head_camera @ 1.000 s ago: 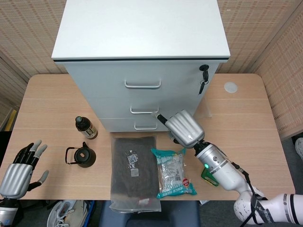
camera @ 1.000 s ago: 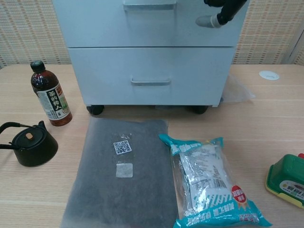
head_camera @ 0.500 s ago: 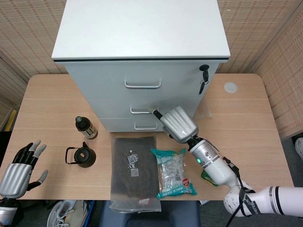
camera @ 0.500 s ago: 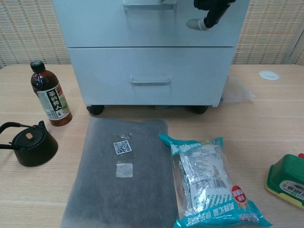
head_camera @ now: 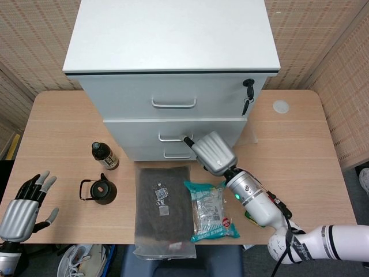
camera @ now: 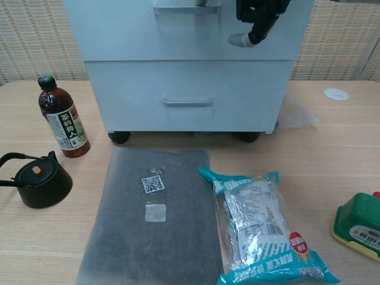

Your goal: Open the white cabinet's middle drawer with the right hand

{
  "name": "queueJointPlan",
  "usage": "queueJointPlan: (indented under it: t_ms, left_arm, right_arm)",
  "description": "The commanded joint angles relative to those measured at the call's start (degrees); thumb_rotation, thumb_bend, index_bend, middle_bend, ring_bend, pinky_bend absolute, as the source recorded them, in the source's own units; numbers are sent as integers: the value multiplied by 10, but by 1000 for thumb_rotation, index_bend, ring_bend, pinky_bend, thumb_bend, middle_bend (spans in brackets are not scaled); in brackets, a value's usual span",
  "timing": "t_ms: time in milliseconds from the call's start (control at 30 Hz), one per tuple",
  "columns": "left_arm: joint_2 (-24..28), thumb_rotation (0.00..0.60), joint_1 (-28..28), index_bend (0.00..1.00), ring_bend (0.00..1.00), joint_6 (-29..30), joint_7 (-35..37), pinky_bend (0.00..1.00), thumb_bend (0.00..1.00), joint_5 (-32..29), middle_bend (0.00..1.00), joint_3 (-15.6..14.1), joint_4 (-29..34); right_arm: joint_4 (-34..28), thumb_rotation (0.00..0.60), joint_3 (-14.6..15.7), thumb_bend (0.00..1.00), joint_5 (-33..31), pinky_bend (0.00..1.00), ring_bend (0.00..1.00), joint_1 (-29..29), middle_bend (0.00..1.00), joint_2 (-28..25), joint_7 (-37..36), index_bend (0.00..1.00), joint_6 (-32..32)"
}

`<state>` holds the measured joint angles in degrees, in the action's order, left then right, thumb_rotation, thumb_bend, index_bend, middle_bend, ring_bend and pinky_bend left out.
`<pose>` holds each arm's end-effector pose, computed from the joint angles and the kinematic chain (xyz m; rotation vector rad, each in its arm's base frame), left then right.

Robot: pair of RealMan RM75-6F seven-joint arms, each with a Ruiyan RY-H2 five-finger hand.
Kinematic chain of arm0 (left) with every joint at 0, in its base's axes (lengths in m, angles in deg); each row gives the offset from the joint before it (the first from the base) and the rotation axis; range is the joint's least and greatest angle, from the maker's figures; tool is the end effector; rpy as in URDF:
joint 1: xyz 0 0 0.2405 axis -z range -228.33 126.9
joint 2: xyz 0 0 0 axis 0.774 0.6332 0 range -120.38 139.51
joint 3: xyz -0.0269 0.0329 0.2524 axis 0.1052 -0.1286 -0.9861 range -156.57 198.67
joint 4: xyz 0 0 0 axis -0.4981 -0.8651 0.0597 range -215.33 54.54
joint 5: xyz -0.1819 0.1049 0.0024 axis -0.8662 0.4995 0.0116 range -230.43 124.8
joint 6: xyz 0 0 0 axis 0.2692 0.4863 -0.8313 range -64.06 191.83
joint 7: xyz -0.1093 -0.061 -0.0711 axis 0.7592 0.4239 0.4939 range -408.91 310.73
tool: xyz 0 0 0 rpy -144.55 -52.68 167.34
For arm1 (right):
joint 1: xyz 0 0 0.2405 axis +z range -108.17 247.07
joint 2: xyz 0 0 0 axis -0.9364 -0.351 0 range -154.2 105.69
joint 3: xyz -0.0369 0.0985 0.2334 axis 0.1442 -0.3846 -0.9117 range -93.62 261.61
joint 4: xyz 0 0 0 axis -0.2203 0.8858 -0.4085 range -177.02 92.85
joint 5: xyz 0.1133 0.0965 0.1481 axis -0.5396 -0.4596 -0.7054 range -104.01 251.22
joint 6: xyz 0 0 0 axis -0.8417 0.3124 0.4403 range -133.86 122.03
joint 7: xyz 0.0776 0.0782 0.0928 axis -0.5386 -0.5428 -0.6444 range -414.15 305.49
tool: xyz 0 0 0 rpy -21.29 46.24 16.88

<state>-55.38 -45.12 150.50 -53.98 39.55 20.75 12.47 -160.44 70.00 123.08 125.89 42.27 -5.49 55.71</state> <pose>-0.2938 0.1719 0.1437 -1.5225 -0.8181 -0.9111 -0.0200 -0.3234 0.0872 1.9974 -0.4656 0.9155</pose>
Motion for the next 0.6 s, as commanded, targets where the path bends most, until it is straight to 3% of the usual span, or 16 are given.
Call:
queueJointPlan:
  t_ms: [33,600]
  left_arm:
    - [0,600,-1,91,31,1,-1,112,325,0,3,0,0]
    - [1,600,-1,91,31,0,-5,112,325,1,2,-1,4]
  right_arm:
    - [-4,600,4,352,5,863,972,1,934,-1,-2,179,3]
    - [-61,600,42,352,57,863,973,-10,933,-18,17,179,35]
